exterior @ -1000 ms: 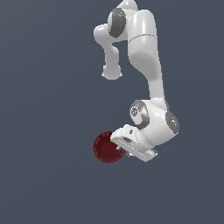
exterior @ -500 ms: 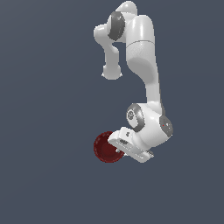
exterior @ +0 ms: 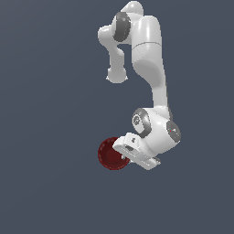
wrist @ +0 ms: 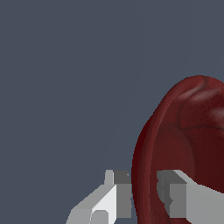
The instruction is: Pick up the object and move it to a goal position.
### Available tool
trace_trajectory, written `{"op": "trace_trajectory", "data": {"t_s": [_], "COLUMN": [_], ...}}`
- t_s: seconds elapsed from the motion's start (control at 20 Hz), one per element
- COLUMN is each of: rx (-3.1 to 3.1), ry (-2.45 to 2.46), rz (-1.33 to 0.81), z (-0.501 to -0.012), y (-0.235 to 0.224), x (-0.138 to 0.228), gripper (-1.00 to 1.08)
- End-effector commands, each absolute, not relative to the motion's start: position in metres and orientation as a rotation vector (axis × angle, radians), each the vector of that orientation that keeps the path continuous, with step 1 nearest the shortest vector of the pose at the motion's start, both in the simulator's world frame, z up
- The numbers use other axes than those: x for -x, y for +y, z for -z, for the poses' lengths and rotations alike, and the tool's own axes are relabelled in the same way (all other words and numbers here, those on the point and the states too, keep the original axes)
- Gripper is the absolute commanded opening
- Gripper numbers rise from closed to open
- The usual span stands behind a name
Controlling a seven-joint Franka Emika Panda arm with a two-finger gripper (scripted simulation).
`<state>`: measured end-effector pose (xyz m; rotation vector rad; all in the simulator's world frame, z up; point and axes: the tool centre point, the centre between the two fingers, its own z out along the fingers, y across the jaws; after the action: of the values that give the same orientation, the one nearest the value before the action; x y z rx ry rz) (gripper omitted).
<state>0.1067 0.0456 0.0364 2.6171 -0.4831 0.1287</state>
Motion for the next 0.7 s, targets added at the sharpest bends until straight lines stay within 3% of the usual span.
{"op": "trace_trajectory", "data": {"t_s": [0.0,0.65], "rx": [-2.618,-2.618], "ry": [-0.482,-0.481], "rz": [-0.130,-0.130], "z": [-0.038,-0.080], "y": [0.049,0.117], "x": [-0.105,-0.064], "gripper": [-1.00,-1.00]}}
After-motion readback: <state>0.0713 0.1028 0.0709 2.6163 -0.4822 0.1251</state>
